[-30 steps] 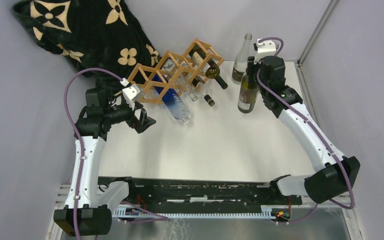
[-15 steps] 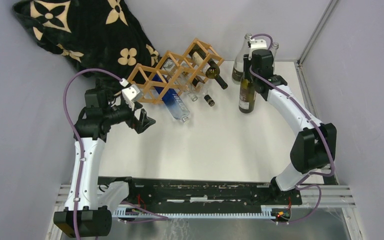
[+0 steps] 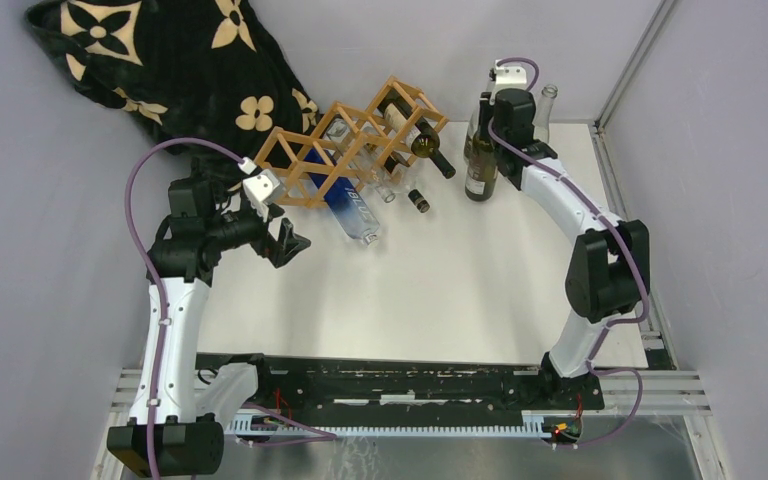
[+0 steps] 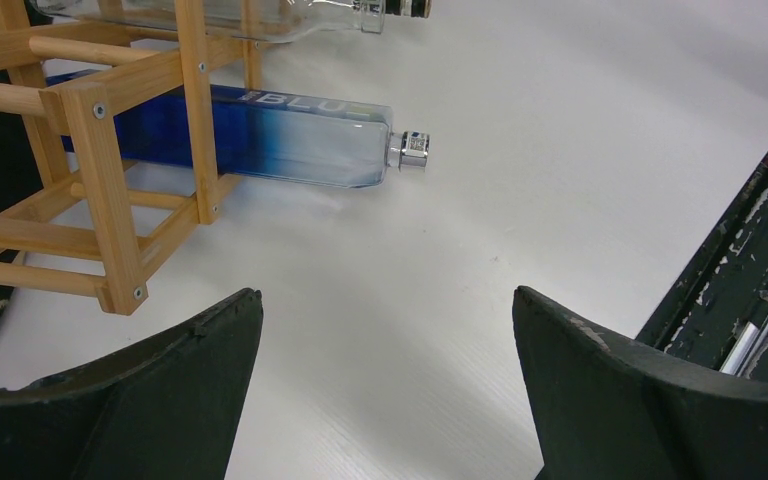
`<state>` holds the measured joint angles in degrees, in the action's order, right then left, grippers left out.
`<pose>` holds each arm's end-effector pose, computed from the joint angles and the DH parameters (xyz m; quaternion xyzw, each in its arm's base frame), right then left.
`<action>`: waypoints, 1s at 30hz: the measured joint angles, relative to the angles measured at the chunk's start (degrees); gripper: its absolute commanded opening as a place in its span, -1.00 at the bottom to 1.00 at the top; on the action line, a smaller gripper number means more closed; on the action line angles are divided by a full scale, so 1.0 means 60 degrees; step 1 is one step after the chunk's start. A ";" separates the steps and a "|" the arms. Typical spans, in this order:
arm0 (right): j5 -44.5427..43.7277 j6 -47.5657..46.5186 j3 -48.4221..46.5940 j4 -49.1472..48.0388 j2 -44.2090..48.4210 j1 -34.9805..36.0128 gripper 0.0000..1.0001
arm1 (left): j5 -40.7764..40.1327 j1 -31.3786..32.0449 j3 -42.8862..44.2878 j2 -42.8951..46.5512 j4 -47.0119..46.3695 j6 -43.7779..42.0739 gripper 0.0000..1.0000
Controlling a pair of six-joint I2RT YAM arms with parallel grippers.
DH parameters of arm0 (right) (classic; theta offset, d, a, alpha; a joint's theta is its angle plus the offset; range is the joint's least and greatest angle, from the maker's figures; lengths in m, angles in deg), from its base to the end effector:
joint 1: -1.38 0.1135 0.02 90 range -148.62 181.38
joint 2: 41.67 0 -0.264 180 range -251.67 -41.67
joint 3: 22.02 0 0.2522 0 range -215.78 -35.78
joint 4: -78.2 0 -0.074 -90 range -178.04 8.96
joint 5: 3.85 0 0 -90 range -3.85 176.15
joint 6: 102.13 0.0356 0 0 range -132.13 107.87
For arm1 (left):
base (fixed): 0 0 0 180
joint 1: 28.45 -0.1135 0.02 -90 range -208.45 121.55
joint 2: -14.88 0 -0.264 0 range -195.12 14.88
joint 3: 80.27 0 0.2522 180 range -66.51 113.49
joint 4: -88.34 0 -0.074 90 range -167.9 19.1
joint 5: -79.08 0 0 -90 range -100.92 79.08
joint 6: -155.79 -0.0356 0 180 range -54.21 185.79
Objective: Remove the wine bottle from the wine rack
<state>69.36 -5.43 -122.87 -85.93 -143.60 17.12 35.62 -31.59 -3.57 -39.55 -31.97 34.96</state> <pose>0.4168 0.1068 0.3355 0.0240 0.7994 -0.0005 0.6004 0.1792 -0.0160 0.3640 0.3670 0.7578 -0.2199 0.4926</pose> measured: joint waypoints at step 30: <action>0.0288 -0.0120 0.1381 -0.2528 0.0244 0.0018 0.79 | 0.0044 0.0000 0.0000 0.0470 0.0000 -0.0007 1.00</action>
<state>71.08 -6.16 -114.58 -101.10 -142.13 17.23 35.88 -31.59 -3.57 -36.73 -31.97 34.92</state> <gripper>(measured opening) 0.847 0.996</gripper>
